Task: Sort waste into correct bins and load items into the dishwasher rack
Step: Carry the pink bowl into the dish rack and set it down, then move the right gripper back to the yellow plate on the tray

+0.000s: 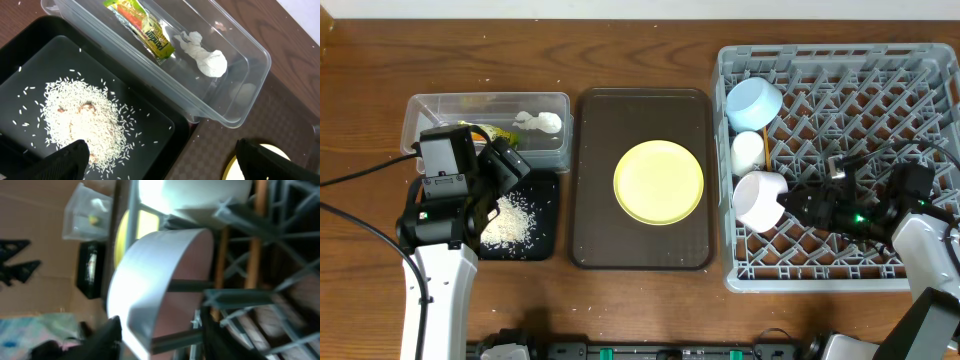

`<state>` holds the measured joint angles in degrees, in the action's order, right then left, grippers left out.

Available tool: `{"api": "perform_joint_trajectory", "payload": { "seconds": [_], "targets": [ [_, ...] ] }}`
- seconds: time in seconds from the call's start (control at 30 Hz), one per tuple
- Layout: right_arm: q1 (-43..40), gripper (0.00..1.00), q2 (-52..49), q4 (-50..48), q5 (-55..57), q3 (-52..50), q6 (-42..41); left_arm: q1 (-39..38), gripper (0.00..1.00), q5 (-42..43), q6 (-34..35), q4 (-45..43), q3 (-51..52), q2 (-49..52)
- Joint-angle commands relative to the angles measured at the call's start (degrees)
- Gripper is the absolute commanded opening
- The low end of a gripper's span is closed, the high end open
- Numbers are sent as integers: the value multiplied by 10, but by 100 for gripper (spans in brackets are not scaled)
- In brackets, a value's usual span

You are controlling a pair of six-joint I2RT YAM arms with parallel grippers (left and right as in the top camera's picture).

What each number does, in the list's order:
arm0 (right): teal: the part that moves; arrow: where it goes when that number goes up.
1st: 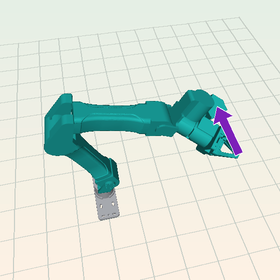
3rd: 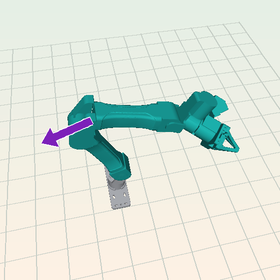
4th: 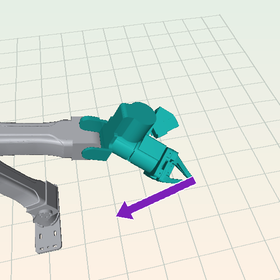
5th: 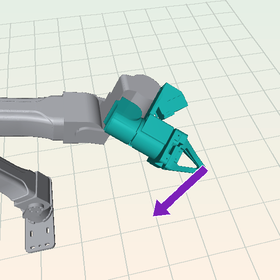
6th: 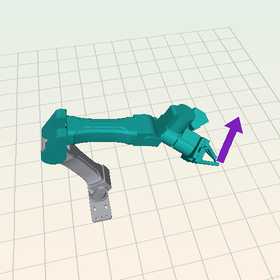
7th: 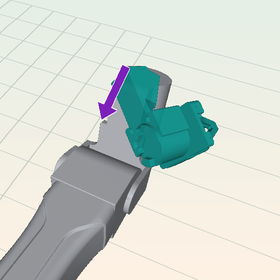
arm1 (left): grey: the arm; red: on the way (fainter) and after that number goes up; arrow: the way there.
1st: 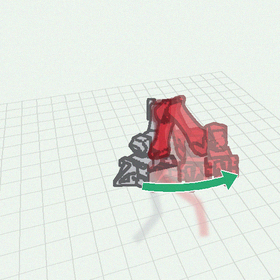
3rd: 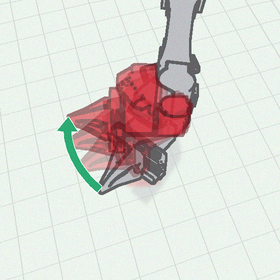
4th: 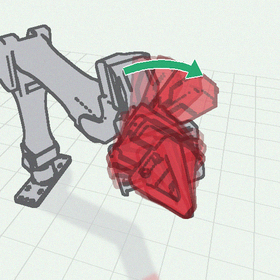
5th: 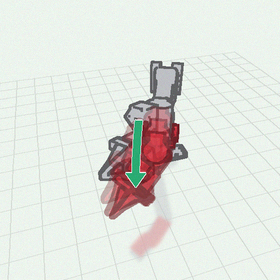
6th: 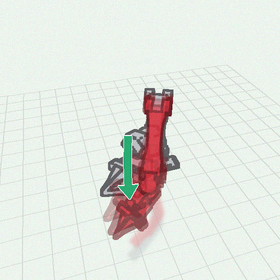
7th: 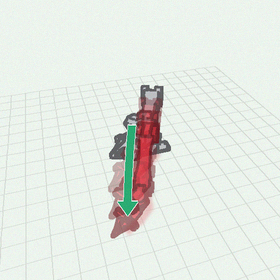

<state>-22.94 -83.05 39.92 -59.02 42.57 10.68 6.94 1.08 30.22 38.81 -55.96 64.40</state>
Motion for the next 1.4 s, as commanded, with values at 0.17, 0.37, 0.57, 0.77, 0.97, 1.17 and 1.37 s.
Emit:
{"api": "perform_joint_trajectory", "payload": {
  "seconds": [0.17,0.37,0.57,0.77,0.97,1.17,1.37],
  "targets": [
    [-4,62,-2,-9,30,47,-52,2,96,-7,5,2,-6,1],
    [21,63,-1,68,99,148,-64,2,96,-7,5,2,-6,1],
    [101,63,-1,152,256,254,-71,2,96,-7,5,2,-6,1],
    [235,61,-1,171,393,306,-107,2,96,-7,5,2,-6,1],
    [363,46,-5,167,525,305,-159,2,96,-7,5,2,-6,1],
    [440,45,-17,140,629,296,-217,2,96,-7,5,2,-6,1],
    [490,42,-42,85,594,289,-235,2,96,-7,5,2,-6,1]
  ]
}}
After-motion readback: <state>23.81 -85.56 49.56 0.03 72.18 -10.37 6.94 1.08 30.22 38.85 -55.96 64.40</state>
